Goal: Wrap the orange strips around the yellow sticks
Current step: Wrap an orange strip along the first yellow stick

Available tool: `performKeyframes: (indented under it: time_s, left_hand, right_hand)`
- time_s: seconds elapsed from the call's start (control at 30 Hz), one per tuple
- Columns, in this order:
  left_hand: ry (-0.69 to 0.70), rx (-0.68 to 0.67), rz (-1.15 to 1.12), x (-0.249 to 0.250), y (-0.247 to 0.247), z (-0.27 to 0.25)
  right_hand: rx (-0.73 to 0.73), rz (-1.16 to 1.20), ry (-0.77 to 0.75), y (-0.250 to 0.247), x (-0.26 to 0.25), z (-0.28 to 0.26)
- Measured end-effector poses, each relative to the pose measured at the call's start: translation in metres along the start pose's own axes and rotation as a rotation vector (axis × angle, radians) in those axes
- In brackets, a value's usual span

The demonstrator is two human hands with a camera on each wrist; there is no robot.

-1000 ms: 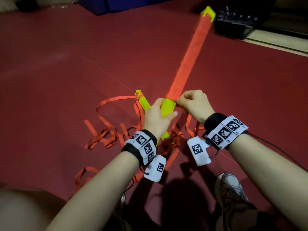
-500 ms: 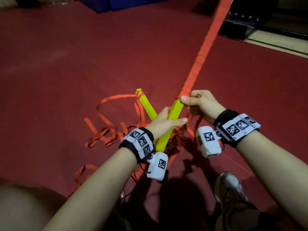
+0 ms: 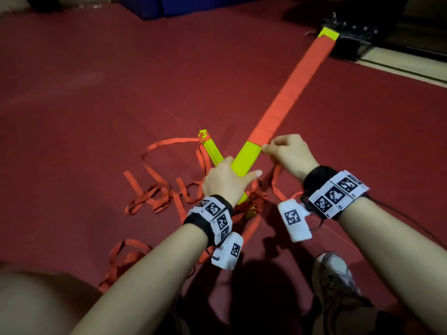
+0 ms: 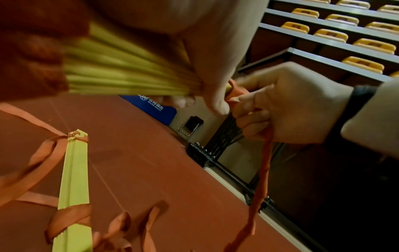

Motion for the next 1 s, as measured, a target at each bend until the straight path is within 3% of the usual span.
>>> performKeyframes:
  time_s: [0.1, 0.2, 0.37, 0.47, 0.57, 0.67, 0.73, 0.83, 1.0]
  left_hand:
    - [-0.006, -0.004, 0.083, -0.002, 0.001, -0.003]
    - [0.067, 0.012, 0.148, 0.003, -0.003, -0.005]
    - [0.197, -0.023, 0.093, 0.023, -0.002, -0.003]
    - [0.176, -0.230, -0.316, 0.024, 0.023, 0.003]
    - [0.043, -0.491, -0.694, 0.022, 0.041, 0.000]
    - [0.000, -0.720, -0.897, 0.027, 0.047, -0.017]
    - [0.002, -0.796, -0.990, 0.032, 0.052, -0.028]
    - [-0.083, -0.657, -1.070, 0.028, 0.057, -0.026]
    - [-0.088, -0.392, -0.838, 0.013, 0.048, -0.010]
  right_hand:
    - [-0.031, 0.128, 0.045, 0.011, 0.004, -0.005]
    - [0.083, 0.099, 0.003, 0.006, 0.007, -0.005]
    - [0.081, 0.410, -0.013, -0.008, 0.013, 0.004]
    - [-0.016, 0.495, -0.059, -0.016, 0.009, 0.005]
    - [-0.179, 0.529, -0.125, -0.019, 0.002, 0.002]
    - [-0.297, 0.472, -0.176, -0.011, -0.008, -0.005]
    - [-0.313, 0.420, -0.207, -0.007, -0.014, -0.009]
    - [-0.290, 0.340, -0.191, -0.006, -0.016, -0.005]
    - [-0.158, 0.124, -0.117, -0.014, -0.003, 0.013]
Point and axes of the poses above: each hand's wrist, its own z-axis towards the middle knuckle, its own y-axis out of the palm, x = y × z, the point moved 8 cm from there along z, towards the middle knuckle, and after that the axes turned 3 degrees about y, right-handed, at the moved point
